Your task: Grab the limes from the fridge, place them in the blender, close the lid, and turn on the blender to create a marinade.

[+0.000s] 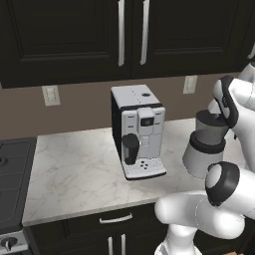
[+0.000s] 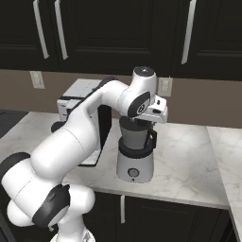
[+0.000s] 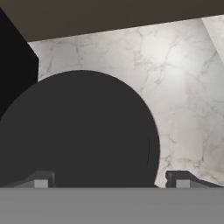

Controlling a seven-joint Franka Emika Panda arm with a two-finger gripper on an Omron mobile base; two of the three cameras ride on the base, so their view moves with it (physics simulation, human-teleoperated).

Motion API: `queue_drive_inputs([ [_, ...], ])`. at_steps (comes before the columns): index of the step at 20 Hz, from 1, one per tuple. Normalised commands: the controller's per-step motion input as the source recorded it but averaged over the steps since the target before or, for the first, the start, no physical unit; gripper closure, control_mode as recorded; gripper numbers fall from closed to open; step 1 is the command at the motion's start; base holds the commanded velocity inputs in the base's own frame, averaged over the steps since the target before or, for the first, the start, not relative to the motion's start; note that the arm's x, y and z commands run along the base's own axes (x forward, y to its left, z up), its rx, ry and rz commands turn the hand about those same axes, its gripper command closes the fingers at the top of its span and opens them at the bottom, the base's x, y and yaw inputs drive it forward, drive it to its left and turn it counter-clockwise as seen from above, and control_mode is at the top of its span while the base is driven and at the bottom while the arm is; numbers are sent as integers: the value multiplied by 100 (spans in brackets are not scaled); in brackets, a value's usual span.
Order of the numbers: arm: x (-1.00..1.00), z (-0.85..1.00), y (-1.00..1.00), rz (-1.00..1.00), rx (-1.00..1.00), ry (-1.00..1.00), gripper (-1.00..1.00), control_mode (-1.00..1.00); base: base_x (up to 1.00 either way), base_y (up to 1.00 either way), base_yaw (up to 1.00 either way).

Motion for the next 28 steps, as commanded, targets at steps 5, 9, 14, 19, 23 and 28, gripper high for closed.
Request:
queue_drive_inputs([
  [5,-8,2,-1,1,0,0,-100,-100,0,0,0],
  [9,-27,8,0,3,0,-3,-100,-100,0,0,0],
  [14,-35,16,0,5,-1,-9,-100,-100,0,0,0],
  [19,-45,6,0,9,-4,-10,-100,-100,0,0,0],
  [23,-54,0,11,11,-7,-5,-100,-100,0,0,0],
  [28,-56,-4,28,4,-10,0,-100,-100,0,0,0],
])
